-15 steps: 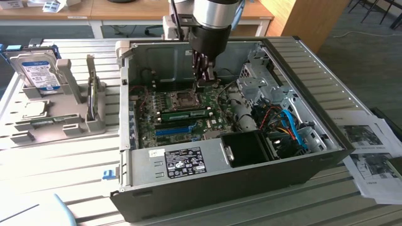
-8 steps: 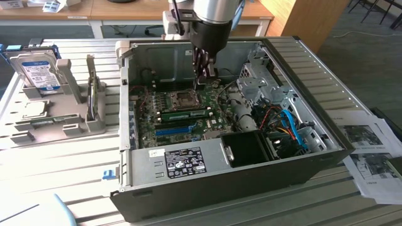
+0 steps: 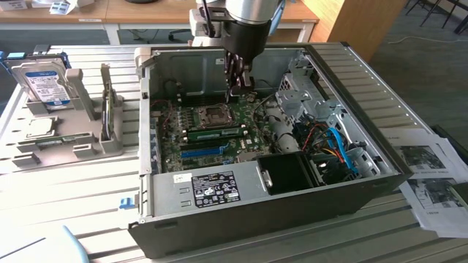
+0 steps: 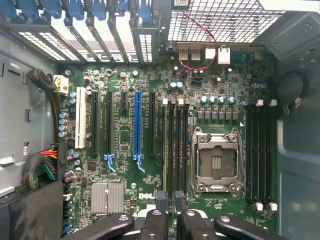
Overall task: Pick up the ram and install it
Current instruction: 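Press down the ram until it locks into place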
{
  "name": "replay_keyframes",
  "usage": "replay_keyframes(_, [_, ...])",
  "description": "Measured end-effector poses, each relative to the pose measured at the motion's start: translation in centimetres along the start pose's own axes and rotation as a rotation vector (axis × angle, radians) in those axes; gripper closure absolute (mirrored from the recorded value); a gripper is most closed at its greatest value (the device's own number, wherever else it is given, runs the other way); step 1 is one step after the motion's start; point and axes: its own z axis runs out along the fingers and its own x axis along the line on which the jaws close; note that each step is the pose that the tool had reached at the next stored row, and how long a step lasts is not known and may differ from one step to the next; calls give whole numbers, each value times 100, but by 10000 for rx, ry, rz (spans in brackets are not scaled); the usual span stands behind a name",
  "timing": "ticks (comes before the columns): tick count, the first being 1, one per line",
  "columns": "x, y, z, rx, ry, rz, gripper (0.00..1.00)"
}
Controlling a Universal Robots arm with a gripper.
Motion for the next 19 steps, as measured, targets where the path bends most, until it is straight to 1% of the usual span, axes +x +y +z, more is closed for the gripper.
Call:
replay_keyframes(16, [0,0,0,0,0,0,82])
replay_keyframes(18, [0,0,0,0,0,0,84])
replay_keyframes(19, [0,0,0,0,0,0,90])
